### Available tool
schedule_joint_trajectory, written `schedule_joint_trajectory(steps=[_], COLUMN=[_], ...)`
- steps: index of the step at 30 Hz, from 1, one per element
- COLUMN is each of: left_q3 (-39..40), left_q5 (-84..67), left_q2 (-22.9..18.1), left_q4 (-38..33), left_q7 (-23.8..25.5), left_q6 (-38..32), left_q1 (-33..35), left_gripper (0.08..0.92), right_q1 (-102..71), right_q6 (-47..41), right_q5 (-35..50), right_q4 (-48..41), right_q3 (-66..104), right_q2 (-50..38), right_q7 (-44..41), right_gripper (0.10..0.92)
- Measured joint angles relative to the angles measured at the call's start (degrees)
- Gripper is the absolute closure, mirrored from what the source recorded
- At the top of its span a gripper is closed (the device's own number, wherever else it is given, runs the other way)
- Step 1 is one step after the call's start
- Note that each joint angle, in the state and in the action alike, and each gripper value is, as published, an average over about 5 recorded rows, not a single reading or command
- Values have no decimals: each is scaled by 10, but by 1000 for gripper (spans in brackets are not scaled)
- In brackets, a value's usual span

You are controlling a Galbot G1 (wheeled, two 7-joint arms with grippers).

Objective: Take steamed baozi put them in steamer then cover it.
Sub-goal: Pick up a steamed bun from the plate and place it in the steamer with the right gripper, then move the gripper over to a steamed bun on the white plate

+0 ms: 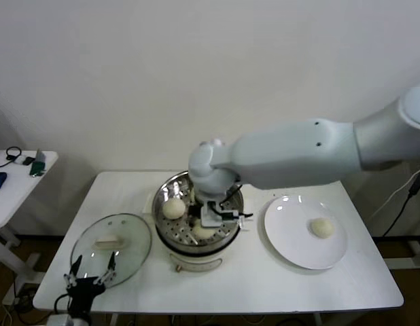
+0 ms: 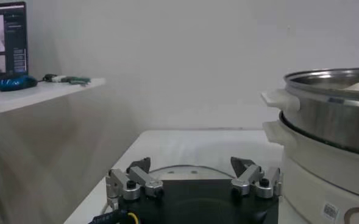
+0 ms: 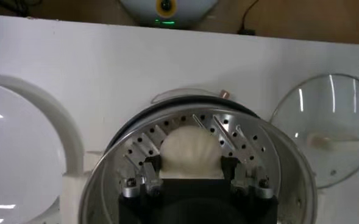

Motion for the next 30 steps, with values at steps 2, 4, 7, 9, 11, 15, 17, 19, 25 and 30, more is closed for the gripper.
schedule_joint_trajectory(steps=[2,4,7,9,11,15,17,19,25,30], left_q3=[0,-1,-1,0,0,2,3,3,5,8], left_q5=[0,0,-1,-1,0,1,2,2,3,5], left_q2=[0,0,0,-1,-1,-2,-2,-2,-3,-6], left_q4=[1,1,1,1,0,0,0,0,0,5], left_q7=[0,-1,-1,-1,-1,-1,-1,-1,-1,-1], left_q6=[-1,-1,-1,-1,-1,-1,-1,-1,0,0], left_q1=[0,1,1,1,1,0,-1,-2,-4,-8], left_gripper=[177,177,177,177,177,177,177,177,177,177], right_q1=[-12,-23,-36,-41,-45,-47,-45,-41,-3,51], right_q6=[0,1,4,5,7,12,15,18,21,-8], right_q5=[-5,-9,-13,-14,-14,-11,-5,5,71,166], right_q4=[-9,-18,-32,-40,-47,-57,-61,-62,-61,-68], right_q3=[0,1,1,3,5,11,13,15,7,-21], right_q2=[7,13,18,20,21,19,16,11,-25,-81], right_q7=[3,6,10,14,17,19,19,16,-14,-51], right_gripper=[372,372,372,361,334,237,215,205,203,203])
